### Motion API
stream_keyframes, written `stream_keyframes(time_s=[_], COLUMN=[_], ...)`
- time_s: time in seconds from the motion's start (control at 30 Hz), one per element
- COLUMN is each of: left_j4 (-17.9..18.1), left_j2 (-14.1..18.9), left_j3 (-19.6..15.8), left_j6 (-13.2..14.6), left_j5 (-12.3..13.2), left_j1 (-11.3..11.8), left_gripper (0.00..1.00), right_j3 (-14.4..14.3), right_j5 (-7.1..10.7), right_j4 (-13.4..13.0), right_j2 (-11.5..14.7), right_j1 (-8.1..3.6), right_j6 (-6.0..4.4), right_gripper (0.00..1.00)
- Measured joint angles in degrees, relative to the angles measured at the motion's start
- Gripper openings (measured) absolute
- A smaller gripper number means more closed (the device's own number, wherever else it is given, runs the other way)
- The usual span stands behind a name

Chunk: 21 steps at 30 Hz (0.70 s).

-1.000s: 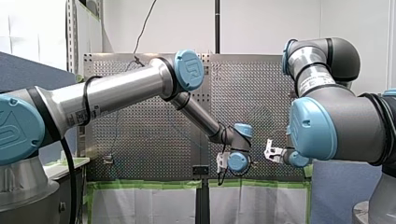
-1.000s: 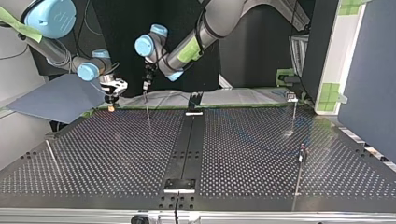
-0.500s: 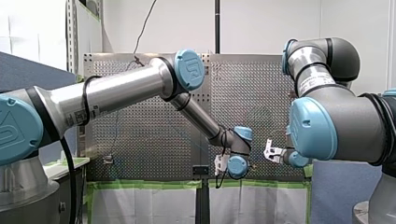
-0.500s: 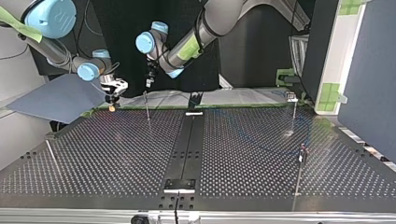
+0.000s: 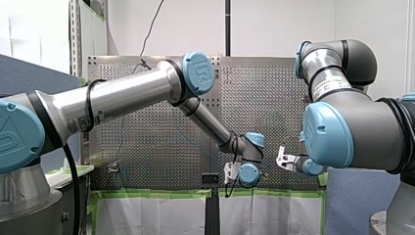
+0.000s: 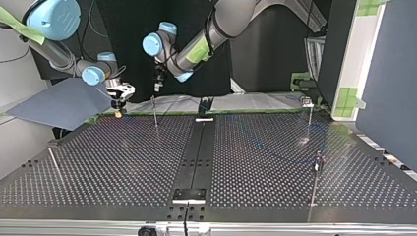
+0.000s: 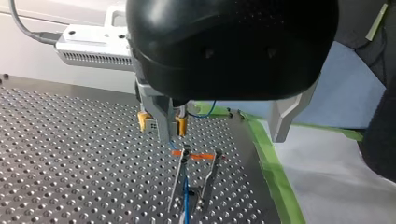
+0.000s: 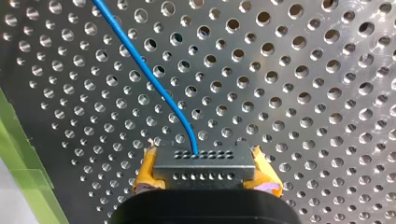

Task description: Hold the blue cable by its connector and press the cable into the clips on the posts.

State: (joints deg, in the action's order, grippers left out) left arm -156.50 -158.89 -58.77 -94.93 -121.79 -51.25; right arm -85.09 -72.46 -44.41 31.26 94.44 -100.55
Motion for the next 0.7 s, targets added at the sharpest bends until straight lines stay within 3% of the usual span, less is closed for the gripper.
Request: stream_keyframes(time_s=[0.2,0.7], left_j4=[-1.38,-3.05], left_j2=[0.0,0.2], left_j3=[0.13,0.01], left_j6=[1.57,0.91], left_j5=[-2.4,-3.93], left_j1=[-0.17,-0.78], left_gripper=[1.0,1.0], right_j3=[-0.01,0.0], right_j5=[0.07,0.11], right_j4=[0.0,-0.03], right_j2=[0.0,0.0], right_j1=[0.12,0.48], right_j6=[0.06,0.03], right_gripper=[0.0,0.0])
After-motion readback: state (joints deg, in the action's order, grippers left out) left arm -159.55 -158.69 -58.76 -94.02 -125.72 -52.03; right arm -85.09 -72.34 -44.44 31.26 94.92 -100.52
